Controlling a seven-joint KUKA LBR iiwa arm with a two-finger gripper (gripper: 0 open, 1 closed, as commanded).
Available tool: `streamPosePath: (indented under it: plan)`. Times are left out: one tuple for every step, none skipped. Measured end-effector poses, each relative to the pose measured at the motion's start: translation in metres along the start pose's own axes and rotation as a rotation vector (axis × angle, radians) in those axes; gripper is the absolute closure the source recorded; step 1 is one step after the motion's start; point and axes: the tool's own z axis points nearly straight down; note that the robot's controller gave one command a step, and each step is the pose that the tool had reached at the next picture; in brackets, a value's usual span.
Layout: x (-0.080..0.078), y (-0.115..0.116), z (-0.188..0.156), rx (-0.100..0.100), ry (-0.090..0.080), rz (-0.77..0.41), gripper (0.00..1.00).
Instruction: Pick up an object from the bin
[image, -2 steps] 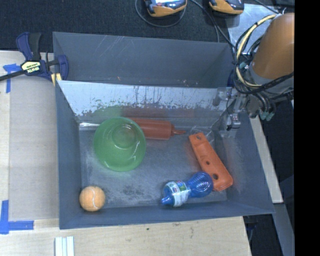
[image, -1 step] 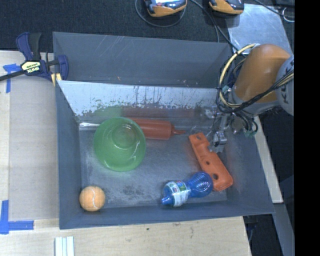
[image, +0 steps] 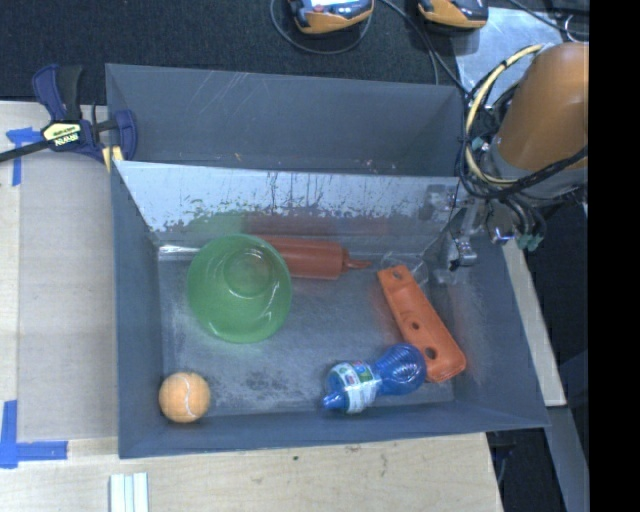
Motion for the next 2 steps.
streamPosePath:
  plan:
    - [0.003,-0.001,0.108,0.002,-0.006,0.008,0.00]
    - [0.011,0.015,0.124,0.004,-0.016,-0.112,1.00]
